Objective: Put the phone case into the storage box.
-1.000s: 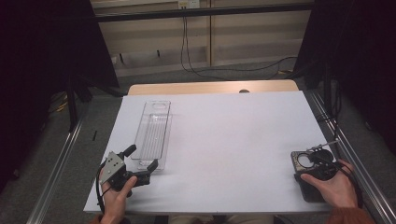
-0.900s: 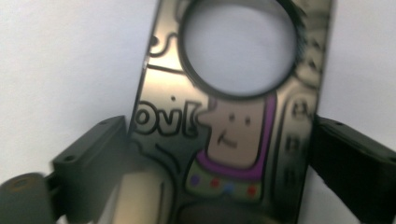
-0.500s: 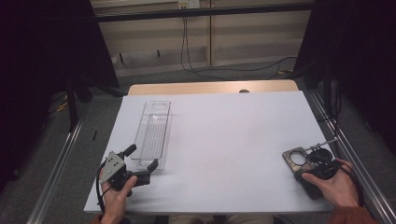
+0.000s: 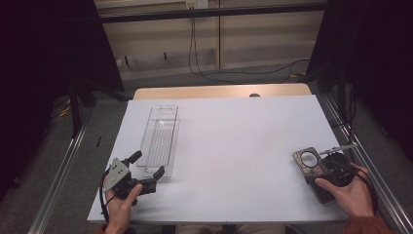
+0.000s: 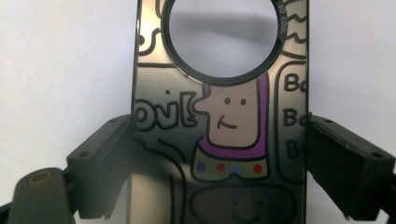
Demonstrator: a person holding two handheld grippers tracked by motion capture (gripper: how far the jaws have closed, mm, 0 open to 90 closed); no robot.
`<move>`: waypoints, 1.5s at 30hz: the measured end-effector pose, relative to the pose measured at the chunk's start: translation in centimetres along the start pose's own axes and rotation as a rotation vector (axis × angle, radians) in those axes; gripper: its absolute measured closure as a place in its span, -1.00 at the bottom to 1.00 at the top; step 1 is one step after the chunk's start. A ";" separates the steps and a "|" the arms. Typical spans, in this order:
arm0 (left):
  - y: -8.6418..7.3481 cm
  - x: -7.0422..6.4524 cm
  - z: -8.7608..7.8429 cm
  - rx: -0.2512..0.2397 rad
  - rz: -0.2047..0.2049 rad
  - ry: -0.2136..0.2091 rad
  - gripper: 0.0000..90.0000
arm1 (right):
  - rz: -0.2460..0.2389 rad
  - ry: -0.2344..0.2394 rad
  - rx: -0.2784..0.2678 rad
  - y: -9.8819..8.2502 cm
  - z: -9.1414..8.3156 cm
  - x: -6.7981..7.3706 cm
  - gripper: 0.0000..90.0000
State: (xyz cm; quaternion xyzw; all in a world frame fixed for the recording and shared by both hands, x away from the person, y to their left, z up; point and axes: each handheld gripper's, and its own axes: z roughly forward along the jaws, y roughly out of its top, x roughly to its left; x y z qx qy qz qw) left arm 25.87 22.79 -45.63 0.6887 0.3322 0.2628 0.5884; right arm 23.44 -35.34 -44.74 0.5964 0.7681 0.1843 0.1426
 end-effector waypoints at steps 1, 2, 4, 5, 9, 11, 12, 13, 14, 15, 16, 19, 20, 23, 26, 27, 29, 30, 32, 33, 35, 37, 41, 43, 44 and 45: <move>0.0 0.0 0.0 -0.004 0.002 -0.001 -0.95 | 0.003 0.006 -0.014 0.0 -0.1 0.0 -0.73; 0.0 0.1 -0.1 0.010 0.021 -0.008 -0.95 | -0.005 0.001 -0.026 0.1 -0.2 0.1 -0.73; 0.0 0.0 0.0 0.000 0.007 -0.004 -0.95 | -0.010 0.014 -0.056 0.1 -0.5 0.2 -0.73; 0.0 0.0 -0.1 0.007 0.015 -0.008 -0.95 | -0.020 0.015 -0.071 0.2 -0.6 0.3 -0.73; 0.0 -0.1 0.0 -0.002 0.001 -0.005 -0.95 | -0.027 0.031 -0.103 0.3 -0.9 0.6 -0.73; 0.0 -0.1 0.0 -0.001 0.000 -0.008 -0.95 | -0.034 0.043 -0.112 0.3 -0.9 0.8 -0.73; 0.0 0.0 0.0 -0.001 0.003 -0.007 -0.95 | -0.030 0.045 -0.126 0.3 -1.0 0.8 -0.73; 0.0 -0.1 0.0 -0.004 -0.002 -0.006 -0.95 | -0.028 0.047 -0.132 0.3 -1.0 0.9 -0.73; 0.0 0.0 -0.1 0.002 0.007 -0.002 -0.95 | -0.033 0.055 -0.143 0.4 -1.0 0.9 -0.73; 0.0 -0.1 0.0 -0.006 -0.005 0.001 -0.95 | -0.038 0.069 -0.170 0.4 -1.1 0.9 -0.73; 0.0 0.0 0.0 -0.005 -0.003 0.000 -0.95 | -0.034 0.076 -0.174 0.4 -1.2 1.0 -0.73; 0.0 0.0 0.0 -0.007 0.001 0.002 -0.95 | -0.049 0.093 -0.212 0.4 -1.2 1.1 -0.73; 0.0 0.0 0.0 -0.007 0.002 0.001 -0.95 | -0.061 0.097 -0.232 0.4 -1.1 1.2 -0.73; 0.0 0.0 0.0 -0.005 -0.002 0.001 -0.95 | -0.075 0.117 -0.261 0.5 -1.1 1.3 -0.73; 0.0 0.0 -0.1 -0.005 -0.001 0.006 -0.95 | -0.069 0.139 -0.278 0.5 -1.2 1.5 -0.73; 0.0 0.0 -0.1 -0.006 -0.002 0.006 -0.95 | -0.073 0.131 -0.282 0.5 -1.1 1.6 -0.73; 0.0 0.0 -0.1 -0.007 -0.004 0.007 -0.95 | -0.088 0.150 -0.293 0.5 -1.1 1.6 -0.73; 0.0 0.0 -0.1 -0.004 0.000 0.005 -0.95 | -0.088 0.152 -0.299 0.5 -1.0 1.6 -0.73; 0.1 -0.1 -0.1 -0.004 -0.001 0.009 -0.95 | -0.093 0.171 -0.317 0.5 -0.9 1.7 -0.73; 0.1 0.0 -0.1 0.000 0.005 0.005 -0.95 | -0.087 0.177 -0.315 0.5 -0.9 1.8 -0.73; 0.1 -0.1 -0.1 -0.004 -0.001 0.005 -0.95 | -0.099 0.199 -0.347 0.5 -0.7 2.0 -0.73; 0.1 -0.1 0.0 -0.002 0.002 0.001 -0.95 | -0.104 0.217 -0.362 0.5 -0.6 2.2 -0.73; 0.1 -0.2 -0.1 -0.006 0.003 0.003 -0.95 | -0.115 0.248 -0.402 0.4 -0.4 2.6 -0.73; 0.1 -0.3 -0.1 -0.011 -0.009 0.011 -0.95 | -0.127 0.274 -0.437 0.4 -0.4 2.9 -0.73; 0.2 -0.3 -0.1 -0.008 -0.003 0.005 -0.95 | -0.140 0.280 -0.454 0.3 -0.3 3.0 -0.73; 0.2 -0.3 -0.1 -0.010 -0.003 0.004 -0.95 | -0.145 0.292 -0.473 0.3 -0.3 3.1 -0.73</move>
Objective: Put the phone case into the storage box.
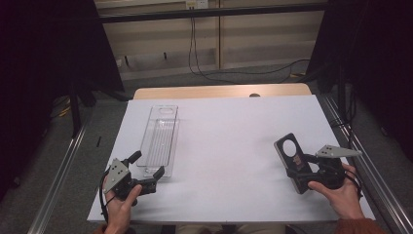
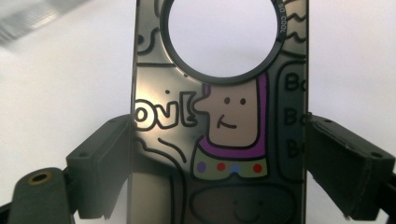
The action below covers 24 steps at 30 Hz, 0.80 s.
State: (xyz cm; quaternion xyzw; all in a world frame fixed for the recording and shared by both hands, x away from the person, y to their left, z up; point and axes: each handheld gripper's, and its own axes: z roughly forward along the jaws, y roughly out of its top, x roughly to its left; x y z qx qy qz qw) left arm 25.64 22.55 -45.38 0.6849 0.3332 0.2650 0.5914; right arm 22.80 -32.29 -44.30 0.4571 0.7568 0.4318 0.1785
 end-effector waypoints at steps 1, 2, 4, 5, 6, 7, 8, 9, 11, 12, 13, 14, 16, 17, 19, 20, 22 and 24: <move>0.0 0.0 0.0 0.006 0.001 -0.006 -0.95 | -0.008 0.014 -0.020 0.0 0.1 0.1 -0.73; 0.1 0.0 -0.1 0.020 0.021 -0.013 -0.95 | -0.017 0.023 -0.033 0.0 0.1 0.2 -0.73; 0.1 -0.2 0.1 0.010 0.002 -0.018 -0.95 | -0.038 0.050 -0.064 0.0 0.2 0.5 -0.73; 0.1 -0.3 0.2 0.004 -0.006 -0.027 -0.95 | -0.044 0.058 -0.072 0.0 0.2 0.6 -0.73; 0.1 -0.3 0.2 0.000 0.000 -0.030 -0.95 | -0.053 0.062 -0.080 0.0 0.2 0.7 -0.73; 0.2 -0.3 0.2 0.006 0.007 -0.035 -0.95 | -0.062 0.074 -0.089 0.0 0.3 0.8 -0.73; 0.2 -0.4 0.2 0.004 0.006 -0.045 -0.95 | -0.060 0.077 -0.098 0.0 0.4 0.9 -0.73; 0.2 -0.4 0.3 0.008 0.007 -0.052 -0.95 | -0.062 0.082 -0.103 -0.1 0.4 1.0 -0.73; 0.3 -0.6 0.3 0.013 -0.001 -0.064 -0.95 | -0.076 0.105 -0.120 -0.1 0.6 1.2 -0.73; 0.3 -0.6 0.4 0.016 0.000 -0.072 -0.95 | -0.076 0.113 -0.129 -0.2 0.7 1.3 -0.73; 0.3 -0.7 0.4 0.019 0.006 -0.077 -0.95 | -0.079 0.114 -0.134 -0.2 0.8 1.4 -0.73; 0.3 -0.8 0.5 0.016 -0.002 -0.085 -0.95 | -0.079 0.121 -0.143 -0.2 0.8 1.5 -0.73; 0.4 -1.0 0.6 0.010 -0.001 -0.102 -0.95 | -0.079 0.144 -0.163 -0.1 0.9 1.7 -0.73; 0.5 -1.1 0.6 0.012 -0.002 -0.101 -0.95 | -0.083 0.146 -0.168 -0.1 0.9 1.8 -0.73; 0.5 -1.2 0.7 0.012 -0.008 -0.115 -0.95 | -0.082 0.164 -0.189 -0.2 1.0 1.9 -0.73; 0.6 -1.2 0.6 0.032 0.016 -0.123 -0.95 | -0.082 0.170 -0.191 -0.2 1.1 2.0 -0.73; 0.7 -1.4 0.7 0.018 0.002 -0.127 -0.95 | -0.084 0.184 -0.202 -0.2 1.1 2.2 -0.73; 0.8 -1.4 0.8 0.021 0.013 -0.150 -0.95 | -0.089 0.189 -0.207 -0.2 1.2 2.4 -0.73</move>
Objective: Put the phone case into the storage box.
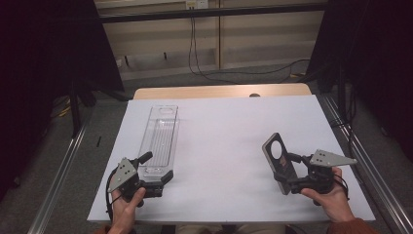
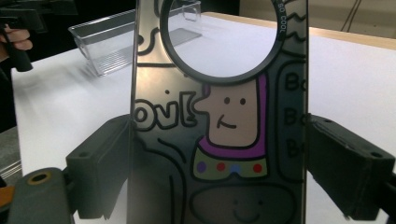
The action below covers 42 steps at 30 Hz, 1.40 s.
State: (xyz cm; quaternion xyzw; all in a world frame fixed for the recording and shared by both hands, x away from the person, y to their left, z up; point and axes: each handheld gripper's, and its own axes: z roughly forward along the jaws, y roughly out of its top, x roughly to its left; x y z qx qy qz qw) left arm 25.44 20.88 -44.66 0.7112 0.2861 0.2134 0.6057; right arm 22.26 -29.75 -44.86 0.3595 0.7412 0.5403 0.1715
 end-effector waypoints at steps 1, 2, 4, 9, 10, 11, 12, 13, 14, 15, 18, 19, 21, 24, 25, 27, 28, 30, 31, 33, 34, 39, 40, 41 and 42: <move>0.0 -0.2 0.1 -0.004 -0.015 -0.001 -0.95 | 0.007 0.007 -0.002 0.0 0.1 0.1 -0.73; 0.1 -0.1 0.0 0.013 0.007 -0.008 -0.95 | 0.006 0.018 -0.006 0.0 0.1 0.2 -0.73; 0.2 -0.4 0.2 0.011 0.006 -0.031 -0.95 | 0.000 0.018 -0.009 0.0 0.3 0.5 -0.73; 0.5 -1.0 0.8 0.010 0.000 -0.070 -0.94 | -0.002 0.041 -0.018 0.1 0.8 1.1 -0.73; 0.6 -1.2 1.0 0.018 -0.011 -0.084 -0.94 | -0.007 0.049 -0.019 0.1 0.9 1.2 -0.73; 0.7 -1.4 1.2 0.024 -0.011 -0.106 -0.94 | -0.008 0.052 -0.016 0.2 0.9 1.4 -0.73; 0.8 -1.5 1.4 0.033 0.008 -0.123 -0.94 | -0.016 0.060 -0.018 0.2 1.0 1.5 -0.73; 0.8 -1.7 1.5 0.041 0.013 -0.132 -0.94 | -0.017 0.072 -0.018 0.3 1.1 1.6 -0.73; 0.8 -1.8 1.7 0.035 0.014 -0.150 -0.94 | -0.017 0.071 -0.020 0.4 1.2 1.8 -0.73; 0.9 -1.9 1.8 0.046 0.014 -0.146 -0.94 | -0.013 0.075 -0.025 0.5 1.2 1.9 -0.73; 1.0 -2.3 2.4 0.046 0.006 -0.163 -0.94 | -0.026 0.091 -0.031 0.8 1.6 2.3 -0.73; 1.0 -2.4 2.6 0.051 0.016 -0.165 -0.94 | -0.033 0.098 -0.037 1.0 1.8 2.5 -0.73; 1.1 -2.6 2.9 0.062 0.040 -0.171 -0.93 | -0.037 0.109 -0.040 1.2 2.1 2.8 -0.73; 1.2 -3.0 3.5 0.069 0.017 -0.202 -0.90 | -0.044 0.129 -0.044 1.6 2.6 3.1 -0.73; 1.3 -3.0 3.7 0.076 0.029 -0.207 -0.90 | -0.047 0.124 -0.041 1.6 2.7 3.2 -0.73; 1.4 -3.4 4.0 0.082 0.036 -0.211 -0.90 | -0.046 0.134 -0.041 1.8 3.0 3.4 -0.73; 1.5 -3.5 4.2 0.086 0.042 -0.219 -0.90 | -0.055 0.139 -0.044 1.9 3.1 3.4 -0.73; 1.6 -3.9 4.5 0.094 0.043 -0.243 -0.90 | -0.048 0.148 -0.041 2.0 3.4 3.5 -0.73; 1.7 -4.0 4.7 0.092 0.038 -0.254 -0.90 | -0.050 0.154 -0.038 2.1 3.5 3.5 -0.73; 1.9 -4.2 5.1 0.092 0.042 -0.279 -0.90 | -0.066 0.166 -0.039 2.4 3.8 3.6 -0.73; 2.0 -4.4 5.4 0.080 0.028 -0.288 -0.90 | -0.063 0.168 -0.042 2.5 3.9 3.7 -0.73; 3.1 -5.0 6.8 0.029 0.012 -0.367 -0.93 | -0.085 0.179 -0.048 3.2 4.6 3.7 -0.73; 3.4 -5.0 7.1 0.027 0.024 -0.367 -0.94 | -0.082 0.186 -0.047 3.2 4.7 3.7 -0.73; 3.6 -5.1 7.4 0.025 0.035 -0.378 -0.94 | -0.083 0.190 -0.045 3.3 4.9 3.7 -0.73; 3.9 -5.2 7.8 0.019 0.035 -0.376 -0.94 | -0.087 0.193 -0.044 3.3 5.0 3.6 -0.73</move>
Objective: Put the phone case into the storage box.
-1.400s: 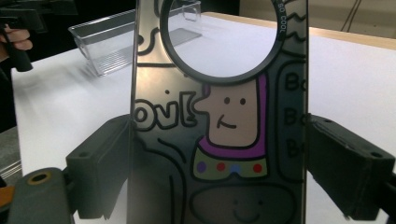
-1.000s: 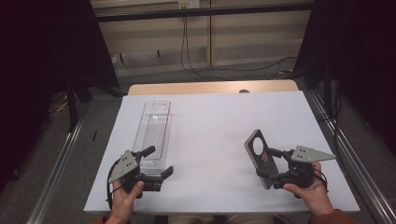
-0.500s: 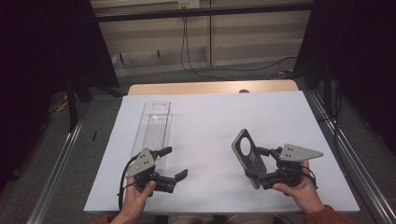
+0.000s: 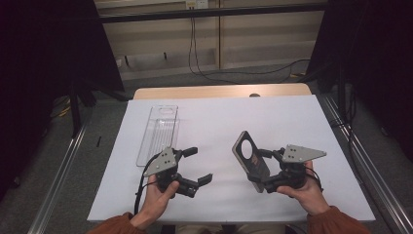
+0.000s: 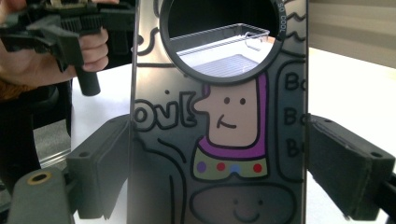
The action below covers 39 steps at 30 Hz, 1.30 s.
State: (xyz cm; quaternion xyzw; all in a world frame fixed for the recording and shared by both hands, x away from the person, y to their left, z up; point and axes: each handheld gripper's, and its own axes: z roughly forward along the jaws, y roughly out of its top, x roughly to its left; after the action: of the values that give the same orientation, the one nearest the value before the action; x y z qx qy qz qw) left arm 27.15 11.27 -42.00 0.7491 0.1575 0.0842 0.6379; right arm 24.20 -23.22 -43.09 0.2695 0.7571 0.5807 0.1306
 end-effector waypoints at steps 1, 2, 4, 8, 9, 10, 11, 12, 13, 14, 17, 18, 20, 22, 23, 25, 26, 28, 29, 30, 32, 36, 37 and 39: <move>0.2 0.1 0.3 -0.001 0.008 -0.010 -0.95 | 0.000 0.002 -0.005 0.0 0.1 -0.1 -0.73; 0.4 0.2 0.7 -0.005 0.010 -0.025 -0.96 | 0.000 0.003 -0.002 0.0 0.3 -0.2 -0.73; 0.7 0.3 1.4 -0.004 0.012 -0.035 -0.96 | -0.005 0.005 0.001 0.0 0.5 -0.4 -0.73; 1.4 0.0 2.9 -0.022 0.030 -0.107 -0.97 | -0.014 0.010 -0.001 -0.2 0.7 -0.7 -0.73; 1.6 -0.1 3.2 -0.015 0.046 -0.116 -0.96 | -0.015 0.009 -0.003 -0.3 0.7 -0.7 -0.73; 1.7 -0.3 3.4 -0.008 0.055 -0.104 -0.97 | -0.018 0.018 -0.002 -0.3 0.8 -0.7 -0.73; 1.8 -0.3 3.7 -0.017 0.059 -0.121 -0.97 | -0.024 0.023 -0.001 -0.3 0.8 -0.6 -0.73; 1.9 -0.2 3.9 -0.014 0.062 -0.144 -0.96 | -0.025 0.022 -0.003 -0.3 0.8 -0.6 -0.73; 2.0 -0.3 4.1 -0.026 0.052 -0.131 -0.97 | -0.027 0.026 -0.005 -0.3 0.9 -0.5 -0.73; 2.1 -0.1 4.3 -0.033 0.058 -0.141 -0.97 | -0.028 0.037 -0.002 -0.3 0.9 -0.5 -0.73; 2.5 0.3 4.5 -0.048 0.063 -0.160 -0.97 | -0.021 0.043 -0.003 -0.5 0.9 -0.4 -0.73; 2.7 0.4 4.6 -0.051 0.055 -0.176 -0.97 | -0.013 0.051 -0.008 -0.5 0.9 -0.4 -0.73; 2.7 0.6 4.7 -0.069 0.056 -0.172 -0.97 | -0.011 0.056 -0.007 -0.6 1.0 -0.4 -0.73; 2.7 0.9 4.7 -0.060 0.050 -0.197 -0.97 | -0.003 0.080 -0.011 -0.7 1.1 -0.4 -0.73; 2.6 0.9 4.7 -0.059 0.047 -0.193 -0.97 | -0.009 0.079 -0.008 -0.7 1.2 -0.3 -0.73; 2.4 0.9 4.8 -0.048 0.058 -0.209 -0.98 | -0.005 0.099 -0.007 -0.8 1.3 -0.2 -0.73; 2.4 0.9 4.8 -0.050 0.055 -0.221 -0.98 | -0.004 0.095 -0.003 -0.8 1.4 -0.1 -0.73; 2.4 0.8 4.8 -0.041 0.055 -0.195 -0.98 | 0.004 0.106 0.001 -0.9 1.6 0.0 -0.73; 2.3 1.0 4.9 -0.047 0.054 -0.243 -0.98 | -0.001 0.113 0.000 -0.9 1.7 0.0 -0.73; 2.3 1.0 5.0 -0.052 0.054 -0.232 -0.98 | -0.002 0.116 0.002 -0.9 1.7 0.1 -0.73; 2.2 1.0 5.1 -0.059 0.036 -0.244 -0.98 | -0.003 0.129 -0.002 -0.9 1.8 0.2 -0.73; 2.1 1.3 5.2 -0.070 0.032 -0.269 -0.98 | -0.004 0.161 -0.007 -0.7 1.7 0.4 -0.73; 2.1 1.3 5.3 -0.084 0.021 -0.300 -0.98 | -0.008 0.159 -0.006 -0.6 1.7 0.5 -0.73; 2.2 1.0 5.3 -0.092 0.013 -0.308 -0.99 | -0.011 0.174 -0.006 -0.6 1.8 0.7 -0.73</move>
State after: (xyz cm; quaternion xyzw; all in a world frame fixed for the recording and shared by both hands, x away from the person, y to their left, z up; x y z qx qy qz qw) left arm 30.09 6.38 -40.87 0.7242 0.0490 -0.0203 0.6875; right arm 24.36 -21.49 -44.05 0.2135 0.7653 0.6034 0.0681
